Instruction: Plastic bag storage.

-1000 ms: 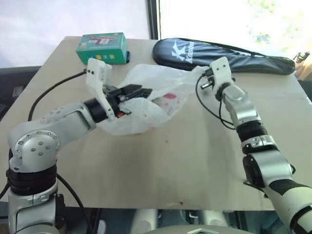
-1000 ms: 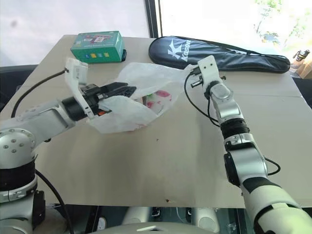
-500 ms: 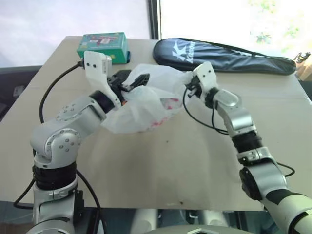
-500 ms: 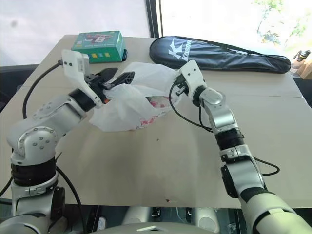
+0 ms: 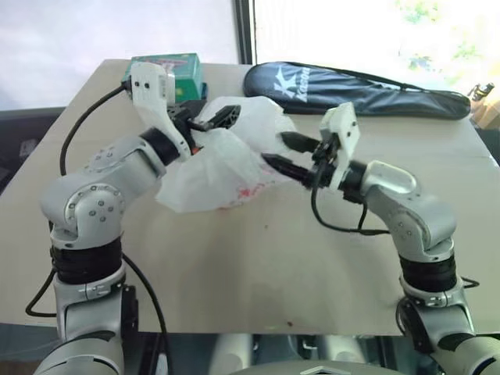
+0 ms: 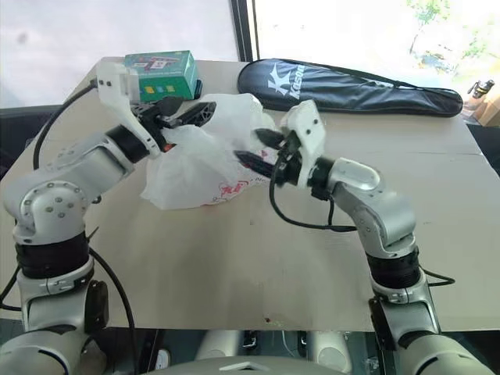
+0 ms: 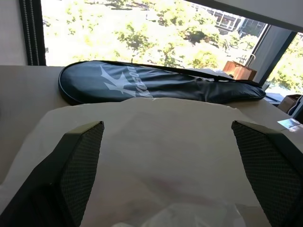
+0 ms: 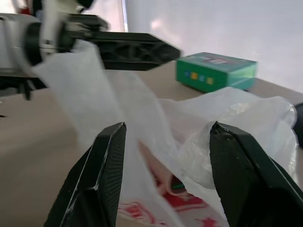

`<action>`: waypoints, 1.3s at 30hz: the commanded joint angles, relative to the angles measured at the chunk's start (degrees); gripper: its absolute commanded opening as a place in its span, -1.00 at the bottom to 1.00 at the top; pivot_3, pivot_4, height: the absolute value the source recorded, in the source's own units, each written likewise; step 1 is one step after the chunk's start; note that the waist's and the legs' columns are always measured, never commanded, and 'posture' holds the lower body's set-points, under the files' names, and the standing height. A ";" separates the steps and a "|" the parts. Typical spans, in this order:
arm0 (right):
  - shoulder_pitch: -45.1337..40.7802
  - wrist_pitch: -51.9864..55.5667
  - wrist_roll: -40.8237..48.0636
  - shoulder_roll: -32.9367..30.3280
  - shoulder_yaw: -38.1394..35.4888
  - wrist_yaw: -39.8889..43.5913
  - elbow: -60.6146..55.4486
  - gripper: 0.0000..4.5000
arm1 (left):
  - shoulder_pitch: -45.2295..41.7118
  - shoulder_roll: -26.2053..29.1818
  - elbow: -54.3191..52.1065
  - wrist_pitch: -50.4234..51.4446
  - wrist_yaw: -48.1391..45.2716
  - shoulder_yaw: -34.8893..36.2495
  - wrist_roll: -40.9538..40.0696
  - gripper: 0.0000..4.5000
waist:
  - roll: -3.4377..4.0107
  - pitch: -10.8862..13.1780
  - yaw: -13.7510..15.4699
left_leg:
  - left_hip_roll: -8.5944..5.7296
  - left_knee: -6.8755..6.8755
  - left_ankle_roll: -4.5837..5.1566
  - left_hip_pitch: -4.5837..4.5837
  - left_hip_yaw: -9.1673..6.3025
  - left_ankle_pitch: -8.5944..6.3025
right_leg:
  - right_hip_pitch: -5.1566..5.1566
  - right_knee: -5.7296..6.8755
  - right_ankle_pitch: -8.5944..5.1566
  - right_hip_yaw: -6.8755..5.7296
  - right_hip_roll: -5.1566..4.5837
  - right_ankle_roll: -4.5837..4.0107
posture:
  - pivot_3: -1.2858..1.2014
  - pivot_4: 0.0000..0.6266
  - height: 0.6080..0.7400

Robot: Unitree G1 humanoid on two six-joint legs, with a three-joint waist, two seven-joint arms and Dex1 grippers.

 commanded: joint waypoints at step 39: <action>-2.58 10.52 12.70 -5.26 -5.01 -13.52 -12.68 0.99 | -5.10 -7.10 3.00 -1.43 -5.76 -2.32 12.65 1.00 | -0.02 0.00 1.15 | 0.02 0.10 0.03 -0.06 0.02 -0.01 | 0.00 -0.03 0.00 0.02 0.02 0.00 | 0.03 -0.52 1.00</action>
